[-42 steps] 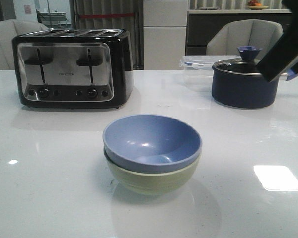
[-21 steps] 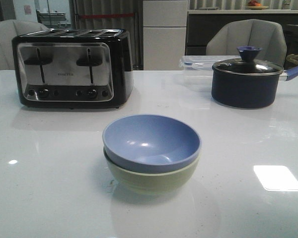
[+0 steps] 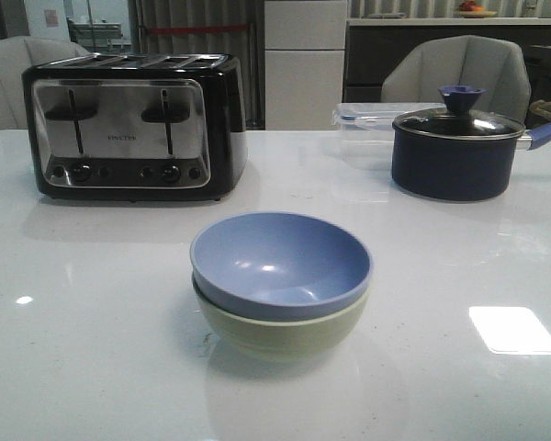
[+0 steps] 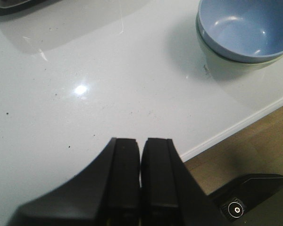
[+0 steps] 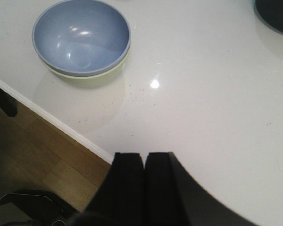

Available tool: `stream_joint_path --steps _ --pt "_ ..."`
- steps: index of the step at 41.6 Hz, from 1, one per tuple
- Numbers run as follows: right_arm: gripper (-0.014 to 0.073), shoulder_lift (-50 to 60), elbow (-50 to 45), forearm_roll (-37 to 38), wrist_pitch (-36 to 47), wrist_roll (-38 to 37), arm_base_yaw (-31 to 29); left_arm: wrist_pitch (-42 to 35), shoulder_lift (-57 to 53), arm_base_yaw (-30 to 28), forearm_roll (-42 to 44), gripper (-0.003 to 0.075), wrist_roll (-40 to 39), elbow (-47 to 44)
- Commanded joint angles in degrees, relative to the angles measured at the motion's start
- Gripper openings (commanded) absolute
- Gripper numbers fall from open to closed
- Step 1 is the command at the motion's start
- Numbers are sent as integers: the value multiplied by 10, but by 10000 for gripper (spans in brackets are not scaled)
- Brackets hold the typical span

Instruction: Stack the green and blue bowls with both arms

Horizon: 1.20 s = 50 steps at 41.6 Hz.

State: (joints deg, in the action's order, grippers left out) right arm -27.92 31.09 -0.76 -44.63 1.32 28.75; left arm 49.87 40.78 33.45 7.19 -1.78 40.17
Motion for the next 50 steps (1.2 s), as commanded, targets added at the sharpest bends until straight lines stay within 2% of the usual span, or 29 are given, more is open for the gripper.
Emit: stream_joint_path --steps 1,25,30,33,41,50 --pt "57 -1 14 8 34 3 1 -39 -2 5 -6 93 14 15" --pt "57 -1 14 8 34 3 1 -34 -13 6 -17 93 13 13" --pt "57 -1 14 8 34 3 1 -43 -57 -28 2 93 18 -5" --pt "57 -1 14 8 34 3 1 -86 -104 -66 -3 93 18 -32" --pt "57 -1 14 8 34 3 1 -275 -245 -174 -42 93 18 -158" --pt "57 -1 14 8 34 3 1 -363 -362 -263 -72 93 18 -288"
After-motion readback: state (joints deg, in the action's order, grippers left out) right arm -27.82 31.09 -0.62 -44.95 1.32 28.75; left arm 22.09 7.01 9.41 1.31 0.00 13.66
